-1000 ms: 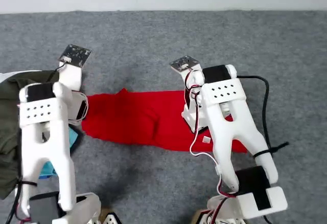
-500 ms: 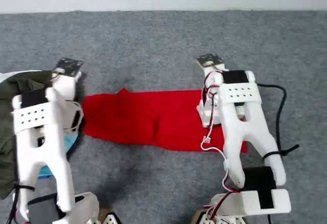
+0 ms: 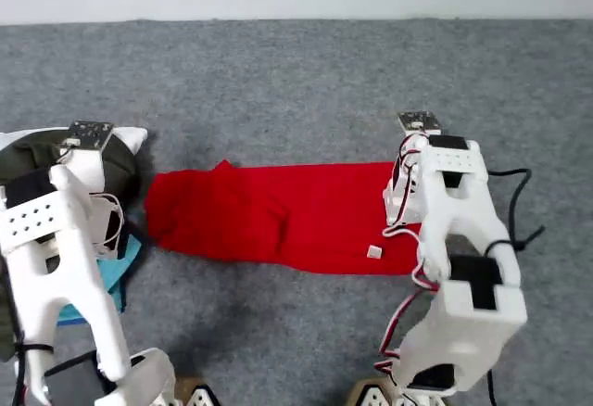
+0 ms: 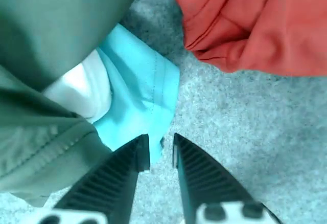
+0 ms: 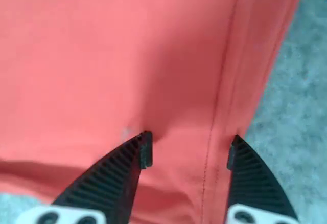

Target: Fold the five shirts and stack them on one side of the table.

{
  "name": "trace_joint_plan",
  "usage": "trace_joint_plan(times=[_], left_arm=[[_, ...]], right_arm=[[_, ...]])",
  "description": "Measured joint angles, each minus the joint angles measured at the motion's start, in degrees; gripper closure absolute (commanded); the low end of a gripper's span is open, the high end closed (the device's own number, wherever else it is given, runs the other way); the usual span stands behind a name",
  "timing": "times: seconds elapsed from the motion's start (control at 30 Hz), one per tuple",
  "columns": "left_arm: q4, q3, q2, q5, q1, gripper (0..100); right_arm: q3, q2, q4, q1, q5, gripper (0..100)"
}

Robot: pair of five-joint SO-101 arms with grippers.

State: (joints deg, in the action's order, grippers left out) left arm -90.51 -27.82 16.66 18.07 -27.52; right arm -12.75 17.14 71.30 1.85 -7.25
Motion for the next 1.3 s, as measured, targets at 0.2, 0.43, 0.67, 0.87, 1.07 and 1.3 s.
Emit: trace_joint_plan(times=[0.2,0.43,0.67,0.87,1.07,1.3], left_arm=[[-1.1,0.0,0.0,0.0,-0.1,92],[-4.4,3.6,0.0,0.0,-0.1,92],[-6.9,7.6,0.0,0.0,-0.1,92],[-7.0,7.6,0.0,0.0,-0.1,92],[-7.6,7.6,0.0,0.0,-0.1,92],[-7.6,7.6,0.0,0.0,-0.1,92]], right_arm=[[6.1,6.3,0.7,0.3,0.4,99.0],[9.0,8.1,3.0,3.8,-0.2,99.1],[9.0,6.2,3.4,12.9,-15.1,98.8],[12.1,4.6,6.7,23.8,-26.5,98.8],[20.6,4.5,15.9,27.4,-32.2,98.8],[27.1,3.3,28.9,18.2,-31.2,98.8]])
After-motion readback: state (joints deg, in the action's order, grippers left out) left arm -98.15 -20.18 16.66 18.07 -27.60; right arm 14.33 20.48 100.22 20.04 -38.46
